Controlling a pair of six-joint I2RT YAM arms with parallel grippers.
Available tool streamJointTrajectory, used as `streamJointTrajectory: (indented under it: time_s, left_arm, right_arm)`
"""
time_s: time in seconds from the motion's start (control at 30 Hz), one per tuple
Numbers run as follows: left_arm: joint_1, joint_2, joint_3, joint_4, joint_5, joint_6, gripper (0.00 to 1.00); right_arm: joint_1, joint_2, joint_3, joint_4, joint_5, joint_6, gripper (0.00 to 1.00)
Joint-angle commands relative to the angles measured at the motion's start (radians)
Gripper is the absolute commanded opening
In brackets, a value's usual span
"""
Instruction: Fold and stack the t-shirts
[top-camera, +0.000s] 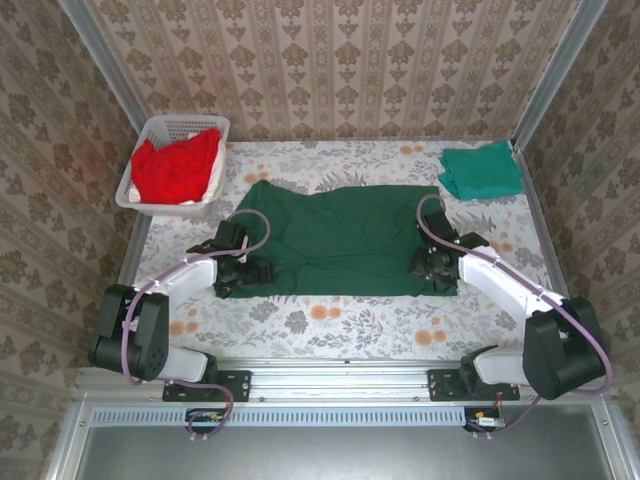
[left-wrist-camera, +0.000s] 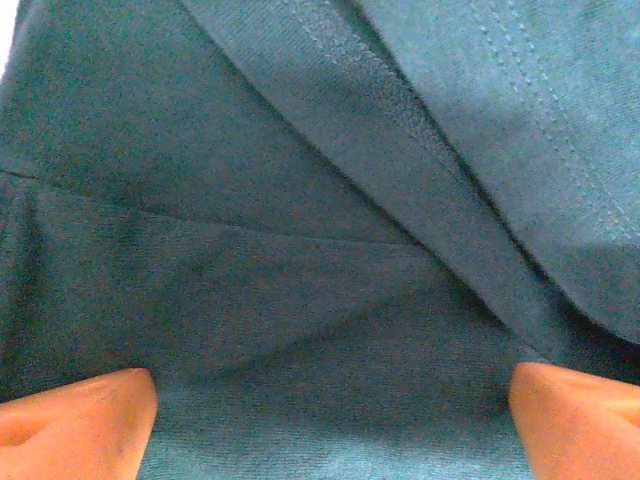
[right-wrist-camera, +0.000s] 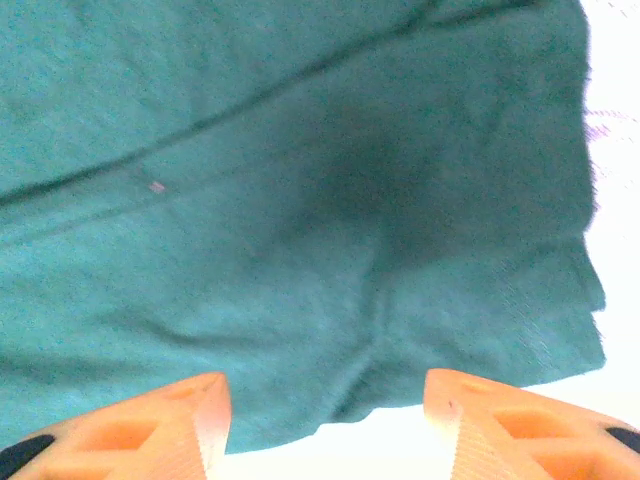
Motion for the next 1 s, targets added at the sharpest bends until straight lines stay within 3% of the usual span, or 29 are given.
streamJointTrajectory:
  time_s: [0.0,0.1,0.27,0.5,0.6,0.73,0.83,0.97]
  left_arm:
    - [0.021,-0.01,-0.019,-0.054,-0.013,-0.03,0.93]
    - [0.046,-0.017,-0.028,-0.058,-0.011,-0.032,0.93]
    - [0.088,-0.021,-0.041,-0.049,0.018,-0.032,0.94]
    - [0.097,-0.018,-0.042,-0.05,0.02,-0.035,0.94]
    - [0.097,-0.018,-0.031,-0.058,0.027,-0.032,0.94]
    - [0.084,-0.065,0.033,-0.106,0.011,-0.026,0.94]
    - [0.077,-0.082,0.097,-0.116,0.002,-0.019,0.94]
    - [0.041,0.001,0.186,-0.128,-0.004,-0.011,0.89]
  right_arm:
    - [-0.01,0.139,0.033,0.038,-0.014,-0.002,0.55]
    - [-0.065,0.217,0.03,0.063,-0.009,-0.024,0.55]
    - [-0.18,0.282,0.063,0.057,-0.006,-0.094,0.66]
    - [-0.213,0.262,0.141,-0.021,0.014,-0.152,0.9]
    - [-0.182,0.169,0.11,-0.029,0.013,-0.133,0.92]
    - [-0.019,0.057,0.056,0.002,0.048,-0.086,0.93]
    - [0.072,0.062,0.031,0.076,0.009,-0.071,0.92]
    - [0.085,0.15,0.017,0.141,-0.008,-0.08,0.89]
